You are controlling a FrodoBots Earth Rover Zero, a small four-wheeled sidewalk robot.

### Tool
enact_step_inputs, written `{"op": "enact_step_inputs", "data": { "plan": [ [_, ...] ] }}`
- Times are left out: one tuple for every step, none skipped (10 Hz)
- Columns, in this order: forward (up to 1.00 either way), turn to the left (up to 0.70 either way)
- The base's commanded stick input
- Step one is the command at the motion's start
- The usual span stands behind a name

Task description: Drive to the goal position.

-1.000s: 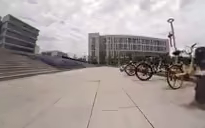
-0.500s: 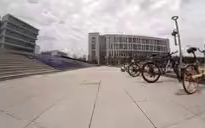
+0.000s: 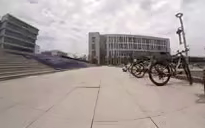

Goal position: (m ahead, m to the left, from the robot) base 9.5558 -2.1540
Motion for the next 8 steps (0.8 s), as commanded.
{"op": "enact_step_inputs", "data": {
  "plan": [
    [1.0, 0.0],
    [1.0, 0.0],
    [1.0, 0.0],
    [1.0, 0.0],
    [1.0, 0.0],
    [1.0, 0.0],
    [1.0, 0.0],
    [1.0, 0.0]
  ]
}}
